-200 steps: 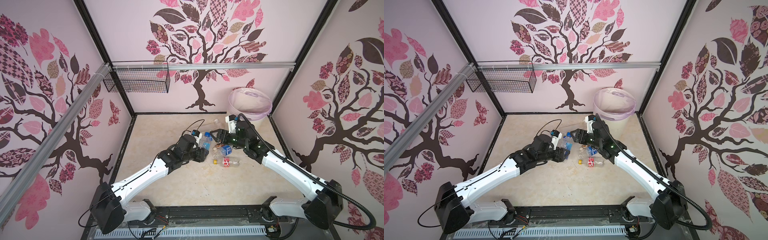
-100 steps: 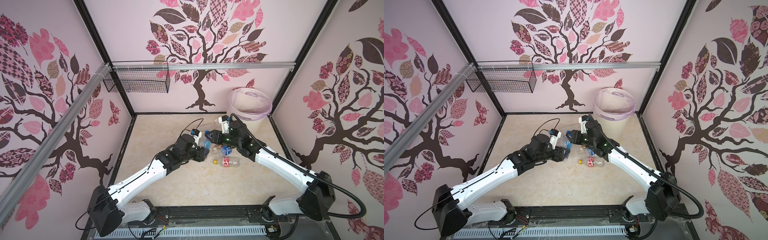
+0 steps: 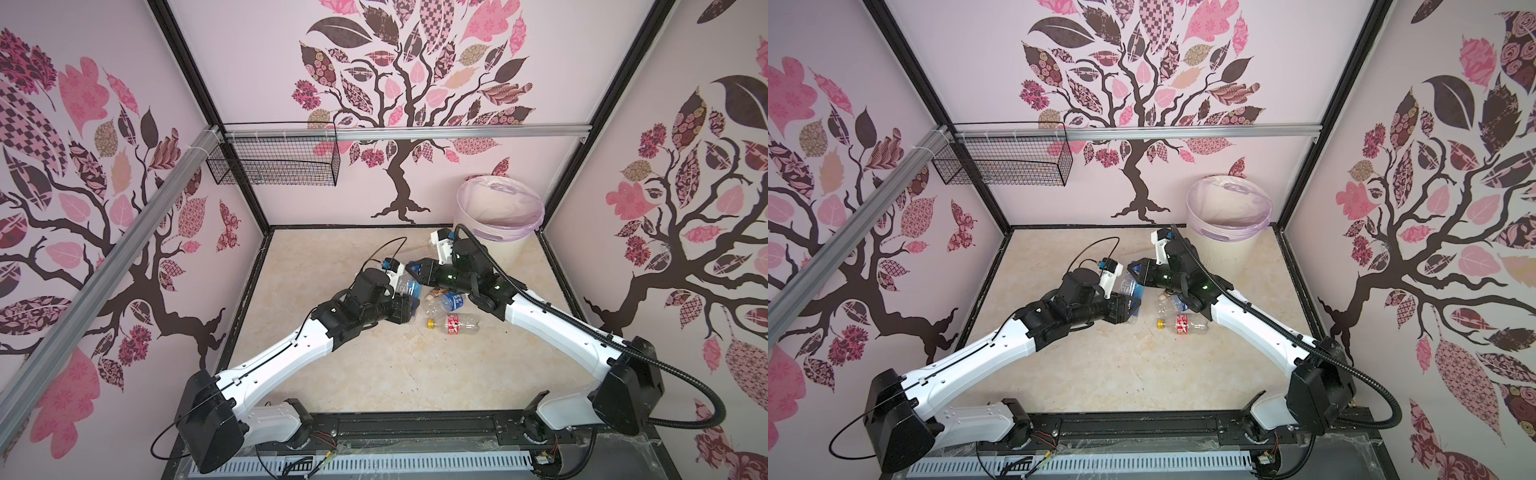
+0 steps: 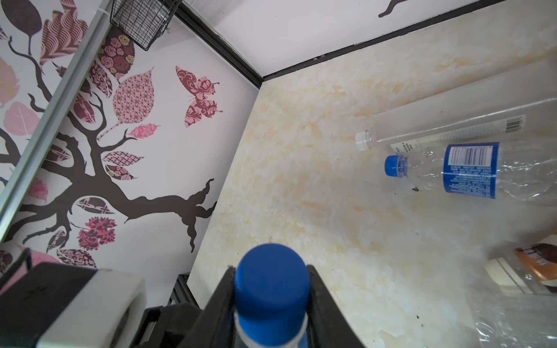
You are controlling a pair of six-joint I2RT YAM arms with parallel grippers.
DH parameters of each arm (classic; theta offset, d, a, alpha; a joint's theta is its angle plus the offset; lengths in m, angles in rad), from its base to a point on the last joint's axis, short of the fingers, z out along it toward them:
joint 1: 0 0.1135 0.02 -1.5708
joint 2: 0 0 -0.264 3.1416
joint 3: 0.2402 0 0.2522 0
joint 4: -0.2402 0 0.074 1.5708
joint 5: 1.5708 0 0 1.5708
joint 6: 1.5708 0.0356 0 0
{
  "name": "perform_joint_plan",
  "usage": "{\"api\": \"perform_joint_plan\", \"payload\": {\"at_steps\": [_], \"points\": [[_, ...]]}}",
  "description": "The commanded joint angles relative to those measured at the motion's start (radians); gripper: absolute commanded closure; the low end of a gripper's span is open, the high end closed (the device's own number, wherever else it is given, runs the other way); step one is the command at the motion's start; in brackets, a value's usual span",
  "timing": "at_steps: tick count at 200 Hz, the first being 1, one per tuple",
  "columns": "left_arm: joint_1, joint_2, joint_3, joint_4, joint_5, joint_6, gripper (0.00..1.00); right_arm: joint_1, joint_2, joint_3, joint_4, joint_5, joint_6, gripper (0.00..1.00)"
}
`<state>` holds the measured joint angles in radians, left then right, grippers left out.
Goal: Throw the plastic bottles in the bin
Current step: 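Carry the Fiji bottle over the bin with the right gripper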
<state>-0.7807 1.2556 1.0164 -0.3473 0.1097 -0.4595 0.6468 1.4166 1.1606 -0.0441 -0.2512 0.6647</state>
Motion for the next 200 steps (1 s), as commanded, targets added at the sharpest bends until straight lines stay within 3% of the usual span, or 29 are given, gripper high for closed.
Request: {"api": "perform_joint_plan", "payload": {"at_steps": [1,74,115,132,166,200], "points": [[-0.005,-0.023,0.001,0.026,0.004,-0.002,0.42,0.006,0.007,0.033,-0.023,0.035,-0.043,0.74],[-0.005,-0.025,0.018,0.006,-0.036,-0.007,0.33,0.004,0.015,0.114,-0.12,0.145,-0.165,0.79],[-0.003,-0.011,0.108,-0.044,-0.076,0.043,0.14,-0.049,0.027,0.278,-0.232,0.245,-0.295,0.79],[0.005,0.007,0.181,-0.069,-0.082,0.07,0.02,-0.062,0.034,0.377,-0.29,0.332,-0.386,0.79],[0.009,0.078,0.368,-0.09,-0.085,0.118,0.02,-0.069,0.045,0.585,-0.311,0.581,-0.601,0.79],[0.009,0.168,0.553,-0.076,-0.062,0.124,0.02,-0.069,0.064,0.753,-0.181,0.746,-0.834,0.78]]}}
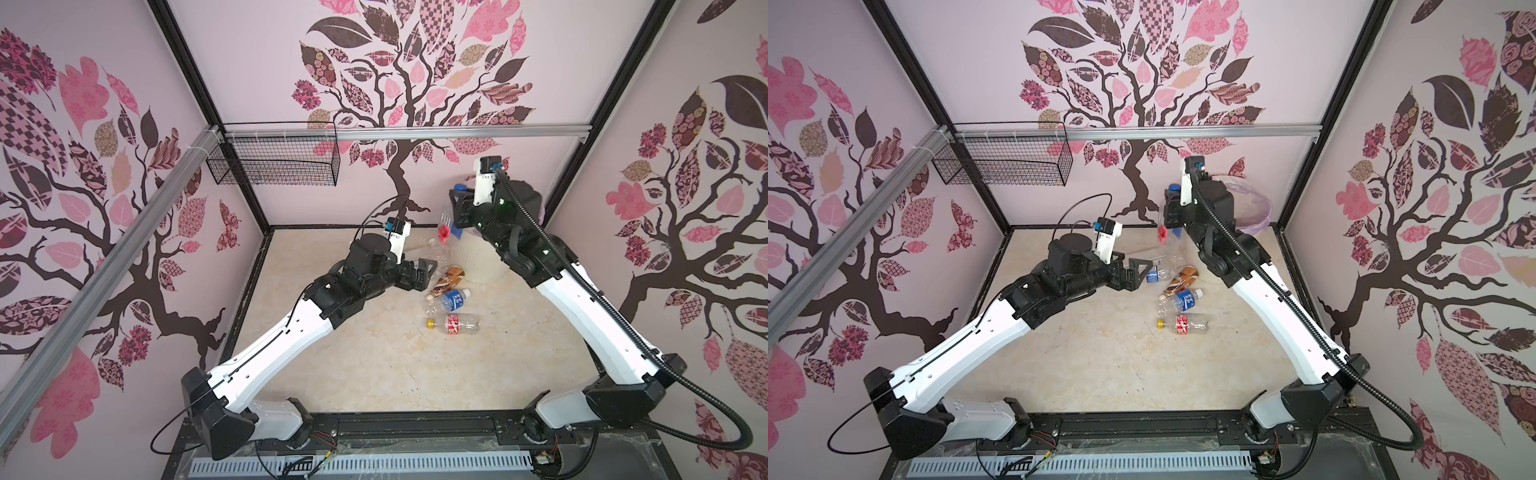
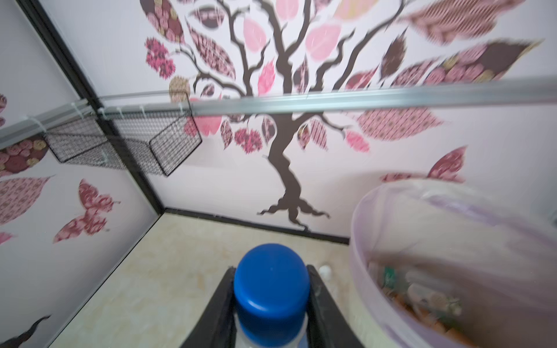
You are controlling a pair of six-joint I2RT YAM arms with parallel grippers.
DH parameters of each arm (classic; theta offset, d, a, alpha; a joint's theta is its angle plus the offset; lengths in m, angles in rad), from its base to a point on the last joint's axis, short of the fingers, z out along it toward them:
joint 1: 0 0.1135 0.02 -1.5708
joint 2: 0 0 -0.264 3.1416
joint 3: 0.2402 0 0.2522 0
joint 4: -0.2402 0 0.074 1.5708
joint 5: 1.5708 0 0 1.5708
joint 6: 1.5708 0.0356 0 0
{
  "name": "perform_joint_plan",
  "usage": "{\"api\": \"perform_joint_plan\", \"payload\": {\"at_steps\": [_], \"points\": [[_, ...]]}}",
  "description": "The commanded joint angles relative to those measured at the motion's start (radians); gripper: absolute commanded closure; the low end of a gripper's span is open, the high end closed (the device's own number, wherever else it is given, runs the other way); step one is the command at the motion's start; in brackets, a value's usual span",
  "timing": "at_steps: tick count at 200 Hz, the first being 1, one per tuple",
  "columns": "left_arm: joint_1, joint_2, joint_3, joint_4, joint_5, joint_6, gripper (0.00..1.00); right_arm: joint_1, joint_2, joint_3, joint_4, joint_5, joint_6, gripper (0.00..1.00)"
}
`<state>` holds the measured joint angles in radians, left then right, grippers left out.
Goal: Throw the plastic bottles in the bin
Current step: 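Carry the Fiji bottle over the bin with the right gripper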
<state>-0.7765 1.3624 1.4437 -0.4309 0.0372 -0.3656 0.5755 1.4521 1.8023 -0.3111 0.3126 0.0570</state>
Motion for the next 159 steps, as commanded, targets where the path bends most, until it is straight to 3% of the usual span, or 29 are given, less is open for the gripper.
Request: {"api": "perform_joint_plan", "payload": {"at_steps": [1,36,75,138,159], "points": [[0.005,0.064,0.131,0.008,0.011,0.029,0.02,0.002,0.029,0.117,0.091,0.187,-0.232,0.78],[0.005,0.17,0.322,-0.009,0.042,0.034,0.02,0.001,0.034,0.228,0.259,0.261,-0.433,0.78],[0.005,0.219,0.448,-0.026,0.047,0.053,0.02,0.001,0.089,0.416,0.276,0.228,-0.52,0.77],[0.004,0.227,0.478,-0.04,0.049,0.062,0.02,-0.008,0.185,0.511,0.273,0.223,-0.568,0.79],[0.005,0.218,0.455,-0.045,0.055,0.057,0.02,-0.101,0.23,0.453,0.206,0.238,-0.447,0.76]]}}
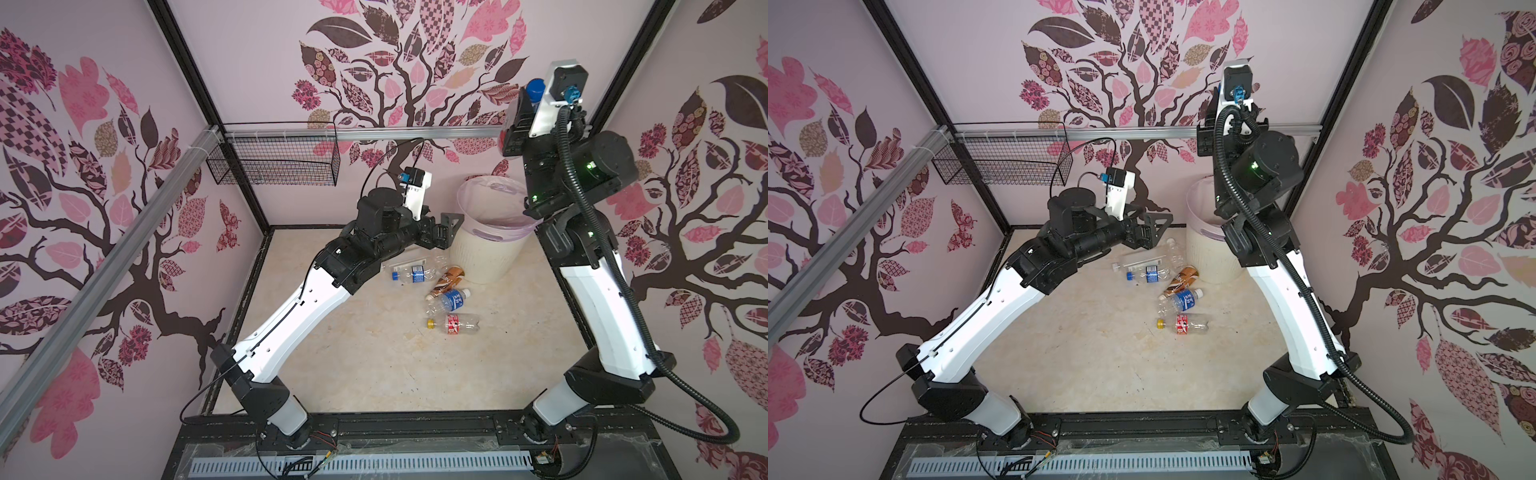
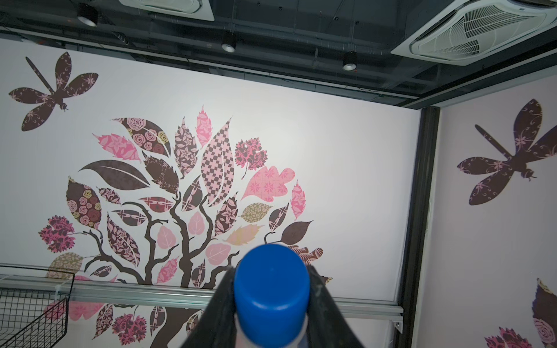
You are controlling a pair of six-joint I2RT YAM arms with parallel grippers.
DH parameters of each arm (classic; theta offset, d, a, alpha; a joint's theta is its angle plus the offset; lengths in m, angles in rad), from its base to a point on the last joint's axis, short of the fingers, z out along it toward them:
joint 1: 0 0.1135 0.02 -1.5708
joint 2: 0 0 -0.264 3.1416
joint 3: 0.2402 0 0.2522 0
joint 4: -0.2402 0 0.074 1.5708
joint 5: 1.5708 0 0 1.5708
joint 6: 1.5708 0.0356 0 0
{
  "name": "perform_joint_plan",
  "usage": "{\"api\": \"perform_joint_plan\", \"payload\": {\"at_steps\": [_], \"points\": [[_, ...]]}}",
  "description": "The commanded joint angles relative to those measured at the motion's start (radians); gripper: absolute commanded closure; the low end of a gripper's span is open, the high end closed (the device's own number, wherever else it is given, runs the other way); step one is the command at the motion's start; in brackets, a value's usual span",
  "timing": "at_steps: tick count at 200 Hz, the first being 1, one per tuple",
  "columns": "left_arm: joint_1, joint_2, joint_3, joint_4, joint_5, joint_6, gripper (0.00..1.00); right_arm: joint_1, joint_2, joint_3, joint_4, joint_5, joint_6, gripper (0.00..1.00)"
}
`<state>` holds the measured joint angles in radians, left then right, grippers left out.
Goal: Throw the plastic bottles in the bin
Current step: 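Carry the Fiji bottle over the bin with the right gripper, then open the right gripper to drop the Fiji bottle into the bin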
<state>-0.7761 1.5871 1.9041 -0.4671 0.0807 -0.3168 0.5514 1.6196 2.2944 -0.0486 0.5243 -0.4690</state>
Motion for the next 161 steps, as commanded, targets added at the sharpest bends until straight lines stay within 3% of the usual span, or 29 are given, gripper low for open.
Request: {"api": "perform_joint_plan", "payload": {"at_steps": [1,17,21,34,49,161], "points": [[0.005,-0.007,-0.007,-0.008,0.012,0.008,0.02,-0.083,0.064,-0.042,-0.061,0.029,0.087,0.75],[0.005,-0.027,-0.043,0.0,0.012,0.001,0.02,-0.162,0.116,-0.064,-0.176,0.061,0.217,0.69],[0.004,-0.035,-0.055,0.002,0.011,-0.001,0.02,-0.177,0.133,-0.06,-0.209,0.067,0.246,0.62],[0.006,-0.057,-0.09,0.008,0.01,-0.004,0.02,-0.204,0.18,-0.041,-0.297,0.102,0.306,0.26],[0.005,-0.078,-0.121,0.006,0.009,-0.003,0.02,-0.205,0.211,-0.02,-0.339,0.129,0.314,0.01],[0.012,-0.176,-0.241,-0.021,-0.003,-0.005,0.02,-0.203,0.224,0.102,-0.428,0.062,0.413,0.0]]}}
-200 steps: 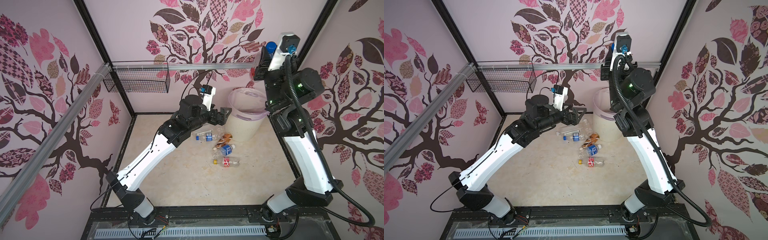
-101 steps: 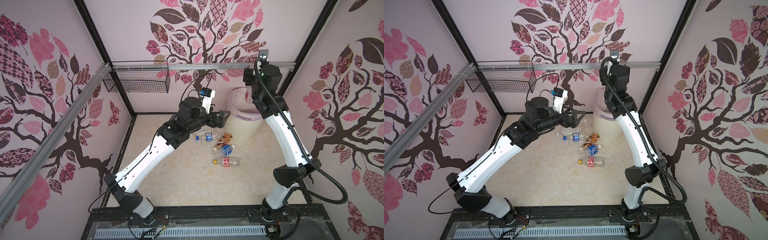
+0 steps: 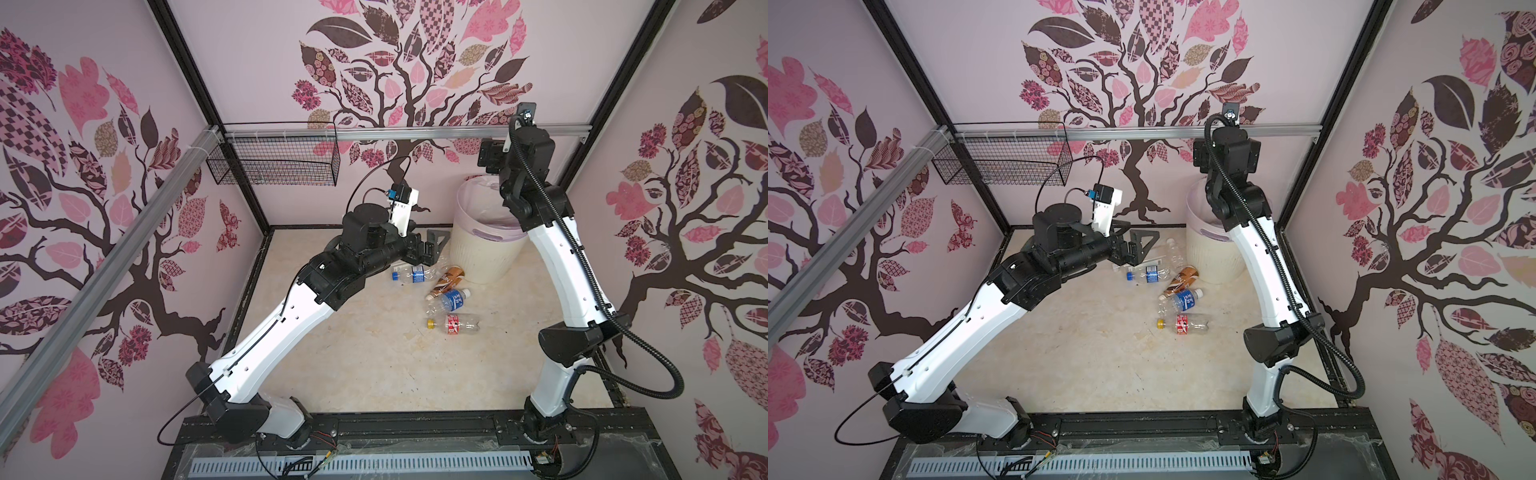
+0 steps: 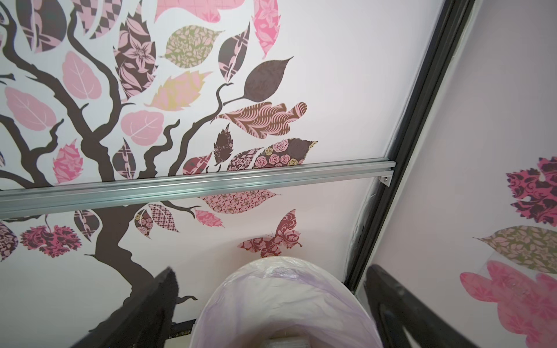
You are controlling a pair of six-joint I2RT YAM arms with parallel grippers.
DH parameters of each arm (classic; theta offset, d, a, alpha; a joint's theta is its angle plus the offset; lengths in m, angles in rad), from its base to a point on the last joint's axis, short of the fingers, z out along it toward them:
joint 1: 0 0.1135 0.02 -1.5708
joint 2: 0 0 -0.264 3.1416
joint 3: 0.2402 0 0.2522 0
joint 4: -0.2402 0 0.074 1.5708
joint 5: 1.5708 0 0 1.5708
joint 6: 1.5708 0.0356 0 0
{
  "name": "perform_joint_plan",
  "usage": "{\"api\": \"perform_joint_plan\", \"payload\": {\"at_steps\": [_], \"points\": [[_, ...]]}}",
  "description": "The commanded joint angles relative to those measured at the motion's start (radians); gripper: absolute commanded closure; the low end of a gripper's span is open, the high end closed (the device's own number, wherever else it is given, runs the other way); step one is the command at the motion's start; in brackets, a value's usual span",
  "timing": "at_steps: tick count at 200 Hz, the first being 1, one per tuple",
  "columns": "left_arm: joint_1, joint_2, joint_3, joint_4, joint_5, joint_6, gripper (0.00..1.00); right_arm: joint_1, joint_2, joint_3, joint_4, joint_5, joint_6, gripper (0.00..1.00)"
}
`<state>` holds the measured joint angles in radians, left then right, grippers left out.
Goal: Throw the plastic bottles in the bin
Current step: 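Open the right gripper to drop the Fiji bottle into the bin, then lower the right gripper toward the red-labelled bottle while the left waits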
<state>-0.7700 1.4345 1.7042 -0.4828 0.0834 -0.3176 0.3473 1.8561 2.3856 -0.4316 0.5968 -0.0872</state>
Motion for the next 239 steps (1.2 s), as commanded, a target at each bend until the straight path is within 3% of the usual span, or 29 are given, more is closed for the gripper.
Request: {"api": "perform_joint_plan", "payload": {"at_steps": [1,31,67,126,180,239], "points": [[0.006,-0.024,-0.041,-0.006,-0.006,-0.004,0.02,0.002,-0.013,0.01,-0.045,-0.012,0.031,0.0],[0.011,-0.022,-0.051,-0.037,-0.002,-0.021,0.02,0.004,-0.037,-0.047,-0.064,-0.026,0.043,0.0],[0.067,-0.014,-0.085,-0.056,0.08,-0.111,0.02,0.02,-0.136,-0.204,-0.062,-0.081,0.097,0.0],[0.187,-0.099,-0.327,0.029,0.194,-0.277,0.02,0.061,-0.407,-0.731,-0.016,-0.123,0.182,0.0],[0.191,-0.158,-0.536,0.133,0.248,-0.408,0.02,0.151,-0.597,-1.172,-0.038,-0.197,0.297,0.0],[0.19,-0.193,-0.631,0.127,0.24,-0.413,0.02,0.184,-0.711,-1.542,-0.028,-0.265,0.377,0.01]]}}
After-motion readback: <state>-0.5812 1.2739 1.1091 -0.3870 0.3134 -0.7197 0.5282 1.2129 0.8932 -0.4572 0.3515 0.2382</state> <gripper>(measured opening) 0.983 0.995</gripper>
